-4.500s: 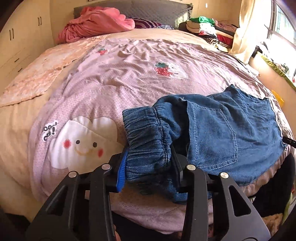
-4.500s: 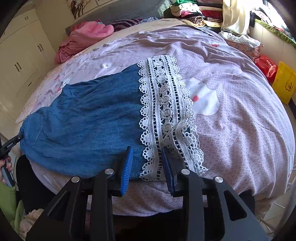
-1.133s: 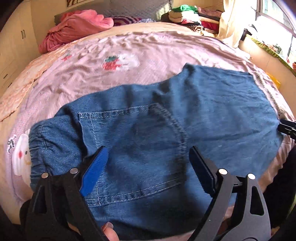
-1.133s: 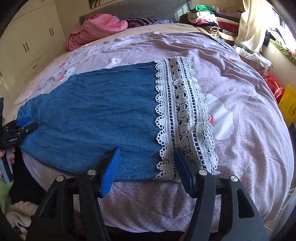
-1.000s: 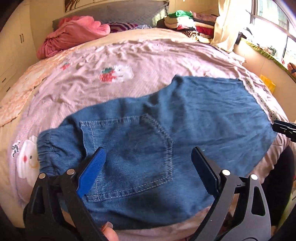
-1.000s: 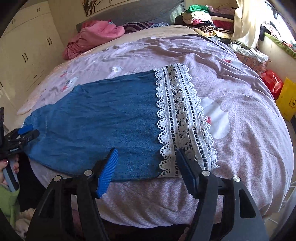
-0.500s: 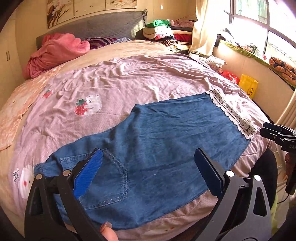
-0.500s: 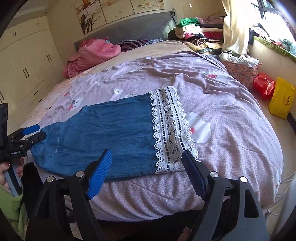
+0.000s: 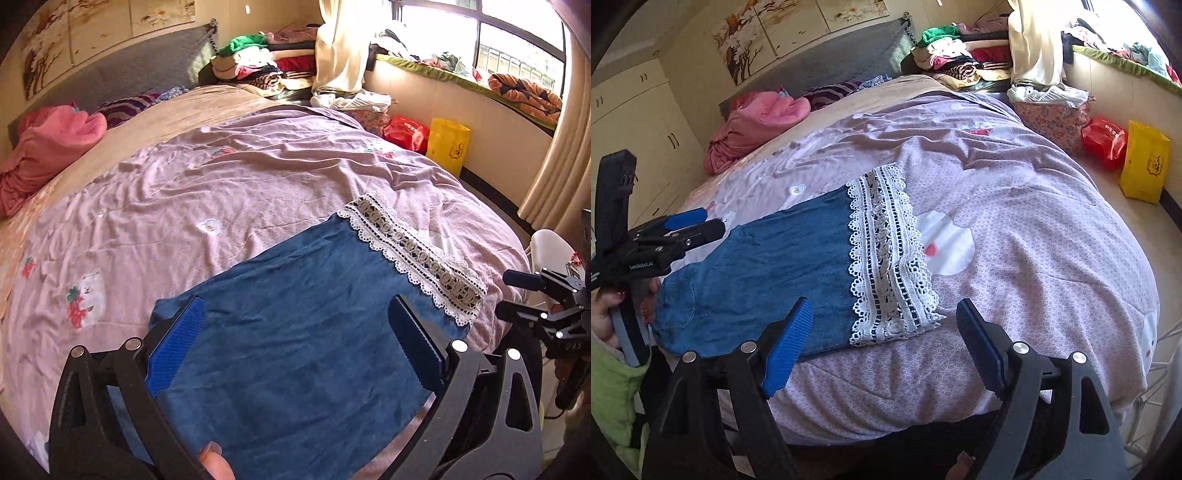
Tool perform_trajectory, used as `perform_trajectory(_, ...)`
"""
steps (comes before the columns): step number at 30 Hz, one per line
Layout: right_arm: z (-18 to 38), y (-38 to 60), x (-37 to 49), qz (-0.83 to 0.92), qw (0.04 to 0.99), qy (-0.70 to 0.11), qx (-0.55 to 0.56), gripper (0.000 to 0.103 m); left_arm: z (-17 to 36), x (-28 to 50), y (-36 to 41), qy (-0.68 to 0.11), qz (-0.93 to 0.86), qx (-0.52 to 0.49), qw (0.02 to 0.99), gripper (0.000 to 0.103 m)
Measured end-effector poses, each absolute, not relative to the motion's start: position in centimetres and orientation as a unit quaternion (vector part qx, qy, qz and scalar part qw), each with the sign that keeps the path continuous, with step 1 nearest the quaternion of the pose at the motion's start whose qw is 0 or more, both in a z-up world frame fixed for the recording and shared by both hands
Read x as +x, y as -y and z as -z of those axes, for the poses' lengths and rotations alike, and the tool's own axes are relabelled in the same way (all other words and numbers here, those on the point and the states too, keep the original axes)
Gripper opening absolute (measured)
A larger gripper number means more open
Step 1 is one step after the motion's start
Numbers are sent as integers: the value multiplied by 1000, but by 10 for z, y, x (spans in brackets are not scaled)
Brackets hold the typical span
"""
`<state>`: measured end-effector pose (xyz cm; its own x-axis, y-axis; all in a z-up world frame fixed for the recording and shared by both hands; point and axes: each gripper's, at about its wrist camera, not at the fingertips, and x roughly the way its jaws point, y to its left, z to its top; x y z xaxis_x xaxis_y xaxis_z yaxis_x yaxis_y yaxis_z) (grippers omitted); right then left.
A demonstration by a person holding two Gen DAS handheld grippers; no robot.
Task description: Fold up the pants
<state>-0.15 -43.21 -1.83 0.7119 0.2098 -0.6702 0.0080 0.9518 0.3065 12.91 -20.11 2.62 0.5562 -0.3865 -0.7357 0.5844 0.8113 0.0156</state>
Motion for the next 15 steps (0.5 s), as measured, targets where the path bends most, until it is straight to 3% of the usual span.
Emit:
perform_trajectory(11,50,438,46,-85,895,-409,157,79,14,201,261,-427,346,141,824,93)
perform_trajectory(15,59,435,50,-96,890,-412,172,76,26,220,276,-436,364,150,809,88)
